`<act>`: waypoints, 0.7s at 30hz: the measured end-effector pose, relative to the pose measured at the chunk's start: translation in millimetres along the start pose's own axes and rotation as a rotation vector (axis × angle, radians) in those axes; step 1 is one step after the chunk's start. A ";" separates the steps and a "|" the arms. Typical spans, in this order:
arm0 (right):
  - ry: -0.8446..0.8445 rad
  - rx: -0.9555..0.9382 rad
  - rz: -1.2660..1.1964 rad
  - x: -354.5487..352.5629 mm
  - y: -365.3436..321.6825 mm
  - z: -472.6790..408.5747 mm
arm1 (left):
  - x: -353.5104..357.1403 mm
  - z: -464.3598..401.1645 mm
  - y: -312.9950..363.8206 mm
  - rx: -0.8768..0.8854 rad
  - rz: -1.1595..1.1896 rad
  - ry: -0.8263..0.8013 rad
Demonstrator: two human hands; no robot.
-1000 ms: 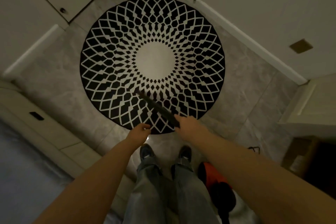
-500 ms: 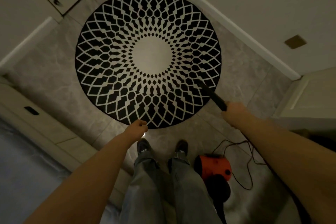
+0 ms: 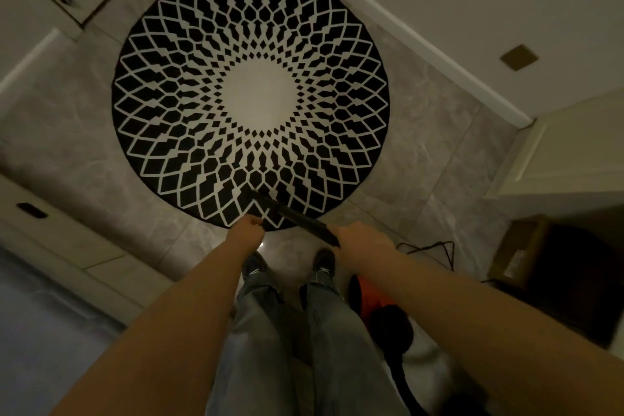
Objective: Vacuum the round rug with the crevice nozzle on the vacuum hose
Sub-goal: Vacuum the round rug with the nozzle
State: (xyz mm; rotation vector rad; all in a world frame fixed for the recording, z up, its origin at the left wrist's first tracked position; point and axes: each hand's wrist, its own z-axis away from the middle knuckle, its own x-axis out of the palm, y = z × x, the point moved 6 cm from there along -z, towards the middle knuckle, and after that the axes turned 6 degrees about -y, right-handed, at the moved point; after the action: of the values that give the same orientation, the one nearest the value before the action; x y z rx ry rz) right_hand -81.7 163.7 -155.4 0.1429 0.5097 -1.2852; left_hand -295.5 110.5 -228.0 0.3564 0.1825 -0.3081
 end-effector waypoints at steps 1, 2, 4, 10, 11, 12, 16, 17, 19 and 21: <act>0.016 0.027 -0.004 -5.8 11.9 0.1 | 6.7 0.3 0.7 0.016 -0.015 -0.019; 0.030 0.054 -0.014 -13.2 26.6 -0.8 | 11.2 -0.1 0.7 0.030 -0.032 -0.030; 0.070 0.125 -0.061 -29.3 61.9 1.7 | 19.5 -0.5 -0.6 0.037 -0.053 -0.043; 0.133 0.274 -0.173 -45.3 126.1 11.5 | 21.1 2.7 -8.5 0.002 -0.082 -0.010; 0.115 0.261 -0.167 -41.2 121.4 12.7 | 19.7 3.0 -11.1 -0.012 -0.082 -0.003; 0.094 0.244 -0.163 -36.1 112.1 15.5 | 18.2 2.6 -13.6 -0.026 -0.085 0.005; -0.005 0.105 -0.141 -5.9 59.5 18.1 | 10.7 3.5 -13.2 -0.052 -0.108 0.060; -0.021 0.065 -0.127 1.8 47.1 16.4 | 9.5 3.3 -11.1 -0.043 -0.117 0.066; -0.046 0.012 -0.106 10.4 30.4 14.3 | 10.2 3.0 -4.4 -0.014 -0.132 0.063; -0.073 0.003 -0.093 11.4 29.6 12.1 | 12.3 3.8 5.9 0.024 -0.137 0.064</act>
State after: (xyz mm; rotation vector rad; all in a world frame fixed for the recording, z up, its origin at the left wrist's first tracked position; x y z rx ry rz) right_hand -48.3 157.7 -154.9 0.0750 0.4559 -1.3768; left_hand -281.7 111.1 -225.5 0.3782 0.2671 -0.4341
